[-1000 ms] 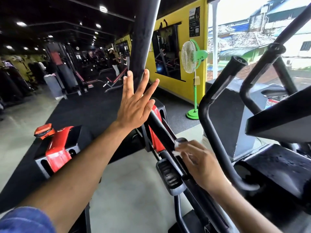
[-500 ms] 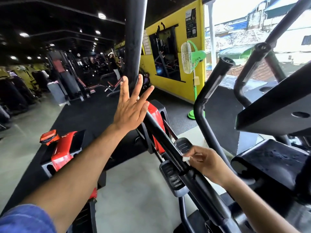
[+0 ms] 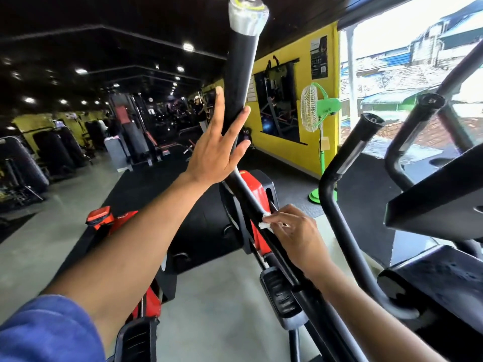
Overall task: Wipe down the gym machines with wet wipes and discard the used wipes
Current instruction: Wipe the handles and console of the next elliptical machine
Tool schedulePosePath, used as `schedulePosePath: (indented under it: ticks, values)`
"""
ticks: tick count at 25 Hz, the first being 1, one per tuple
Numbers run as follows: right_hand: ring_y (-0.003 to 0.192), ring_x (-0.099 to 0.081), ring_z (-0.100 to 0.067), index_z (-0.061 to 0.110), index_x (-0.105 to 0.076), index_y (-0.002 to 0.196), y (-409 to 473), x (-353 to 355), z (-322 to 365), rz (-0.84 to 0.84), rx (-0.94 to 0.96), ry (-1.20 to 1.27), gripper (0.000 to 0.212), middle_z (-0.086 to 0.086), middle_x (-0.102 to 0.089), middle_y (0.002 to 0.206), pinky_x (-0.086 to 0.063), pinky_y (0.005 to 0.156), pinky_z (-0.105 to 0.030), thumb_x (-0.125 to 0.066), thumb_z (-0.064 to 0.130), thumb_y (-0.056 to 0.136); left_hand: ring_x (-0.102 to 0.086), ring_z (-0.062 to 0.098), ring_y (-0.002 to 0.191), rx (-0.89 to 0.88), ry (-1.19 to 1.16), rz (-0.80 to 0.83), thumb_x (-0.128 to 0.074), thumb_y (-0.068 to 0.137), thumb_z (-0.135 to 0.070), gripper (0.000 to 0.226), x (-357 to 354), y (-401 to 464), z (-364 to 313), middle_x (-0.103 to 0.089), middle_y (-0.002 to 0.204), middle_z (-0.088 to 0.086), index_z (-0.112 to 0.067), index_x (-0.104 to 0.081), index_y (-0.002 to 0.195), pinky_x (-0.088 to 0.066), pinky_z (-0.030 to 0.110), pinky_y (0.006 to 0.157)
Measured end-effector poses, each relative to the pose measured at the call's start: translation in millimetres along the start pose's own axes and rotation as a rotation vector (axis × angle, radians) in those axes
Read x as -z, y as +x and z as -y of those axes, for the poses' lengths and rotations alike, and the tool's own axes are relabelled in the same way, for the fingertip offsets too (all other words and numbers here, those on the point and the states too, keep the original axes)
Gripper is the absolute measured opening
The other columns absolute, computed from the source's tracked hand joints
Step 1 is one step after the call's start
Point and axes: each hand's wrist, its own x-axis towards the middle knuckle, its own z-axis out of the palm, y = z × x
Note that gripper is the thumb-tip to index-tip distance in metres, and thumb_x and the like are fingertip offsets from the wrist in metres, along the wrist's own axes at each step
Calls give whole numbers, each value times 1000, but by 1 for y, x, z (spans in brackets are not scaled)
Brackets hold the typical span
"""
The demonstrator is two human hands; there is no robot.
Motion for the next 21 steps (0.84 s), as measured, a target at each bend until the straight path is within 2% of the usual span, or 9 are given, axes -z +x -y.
schedulePosePath:
  ticks: [3, 5, 8, 10, 12, 14, 16, 17, 21]
  values:
    - [85, -68, -9, 21, -81, 103, 48, -19, 11, 6, 86, -33, 20, 14, -62, 102, -59, 82, -38, -66, 10, 97, -14, 32, 158, 15, -59, 21, -33, 111, -43, 58, 1, -1, -4, 11, 165, 21, -17, -16, 161, -46, 40, 111]
    - [82, -66, -15, 21, -81, 102, 84, -34, 20, -26, 166, -46, 18, 7, -63, 97, -57, 77, -43, -67, 13, 95, -6, 22, 160, -8, -105, 45, -31, 111, -40, 58, 8, -1, 0, 12, 164, 25, -14, -20, 161, -48, 42, 110]
    - [76, -63, -11, 25, -81, 100, 113, -47, 29, -42, 138, -37, 19, 11, -59, 92, -55, 72, -43, -67, 13, 95, -41, 38, 148, -101, -124, 108, -34, 112, -32, 57, 17, -3, 11, 18, 167, 19, -24, -12, 164, -59, 39, 93]
    - [77, -64, -11, 23, -81, 101, 109, -45, 27, -38, 147, -6, 21, 13, -59, 92, -56, 73, -41, -68, 9, 95, -55, 38, 136, -121, -99, 120, -40, 112, -27, 64, 18, -2, 16, 19, 167, 18, -35, -4, 165, -60, 37, 88]
    - [82, -65, -7, 20, -82, 101, 97, -39, 20, -5, 164, 16, 23, 12, -60, 95, -57, 77, -33, -67, 4, 95, -61, 36, 127, -94, -62, 109, -44, 112, -24, 68, 16, -3, 15, 14, 165, 23, -36, -3, 165, -59, 38, 90]
    - [87, -64, 0, 22, -82, 100, 80, -26, 13, 44, 133, 2, 24, 16, -60, 101, -54, 80, -21, -66, 4, 95, -47, 31, 142, -91, -31, 67, -46, 112, -26, 69, 9, -3, 12, 20, 168, 18, -34, -3, 165, -57, 42, 100]
    - [87, -63, 3, 25, -82, 99, 61, -10, 4, 77, 47, 23, 25, 20, -63, 98, -50, 82, -15, -67, 5, 95, -8, 21, 160, -90, -19, 27, -47, 112, -27, 73, 2, -4, 10, 30, 168, 9, -37, 3, 165, -48, 49, 113]
    - [83, -62, 2, 25, -82, 98, 53, -4, 2, 84, 0, 53, 24, 19, -64, 92, -48, 80, -13, -68, 4, 95, 2, 19, 160, -82, -19, 13, -46, 112, -27, 73, 0, -4, 9, 28, 168, 12, -38, 5, 164, -43, 50, 118]
    - [79, -67, -1, 27, -81, 97, 54, -10, 1, 45, -125, 194, 24, 14, -73, 88, -49, 78, -18, -70, 6, 94, 7, 21, 160, -17, -67, -4, -38, 113, -24, 59, 1, -5, 5, 8, 163, 33, -23, -8, 164, -34, 42, 124]
